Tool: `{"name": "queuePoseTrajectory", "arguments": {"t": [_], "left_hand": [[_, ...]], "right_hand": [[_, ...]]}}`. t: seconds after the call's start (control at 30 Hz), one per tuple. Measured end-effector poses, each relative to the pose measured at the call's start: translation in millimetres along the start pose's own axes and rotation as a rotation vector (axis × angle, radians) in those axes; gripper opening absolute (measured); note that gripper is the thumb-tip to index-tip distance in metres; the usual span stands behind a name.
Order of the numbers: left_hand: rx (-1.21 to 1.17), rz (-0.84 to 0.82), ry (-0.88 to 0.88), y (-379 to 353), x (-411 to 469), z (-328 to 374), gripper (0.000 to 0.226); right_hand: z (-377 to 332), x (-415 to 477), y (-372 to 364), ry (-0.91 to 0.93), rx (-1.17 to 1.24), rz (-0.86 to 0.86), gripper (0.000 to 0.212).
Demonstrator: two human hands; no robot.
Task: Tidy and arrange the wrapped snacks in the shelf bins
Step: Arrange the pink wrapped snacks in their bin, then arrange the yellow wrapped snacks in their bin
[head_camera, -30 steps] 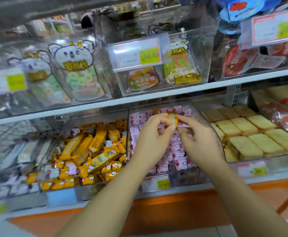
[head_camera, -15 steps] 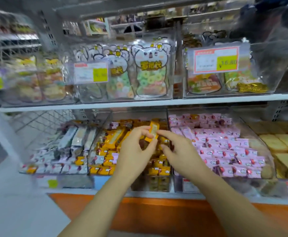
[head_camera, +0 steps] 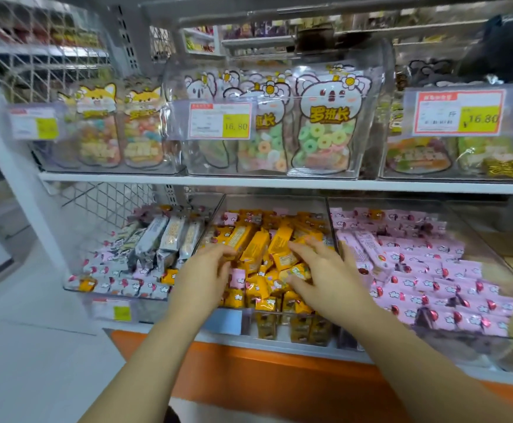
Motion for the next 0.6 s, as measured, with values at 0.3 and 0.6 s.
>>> {"name": "queuePoseTrajectory", "arguments": {"t": [0.3,0.6], "left_hand": [[0.141,-0.152,0.008,-15.5,2.1,-12.9,0.025],[0.112,-0.063,-0.090,-17.7,-2.7,-14.7,0.016]], "right_hand": [[-7.3,4.1,-3.5,0.062,-0.053,-0.056,0.062],[-6.2,2.4,-3.0,0.063,0.035,-0.117,0.071]]}}
Point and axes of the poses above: each hand's wrist, its own x-axis towards the middle knuckle, its own y-axis out of the back of the hand, z = x × y, the point moved 2 cm from there along x, towards the middle knuckle, and after that the axes turned 6 degrees about -y, right-handed, at the moved point
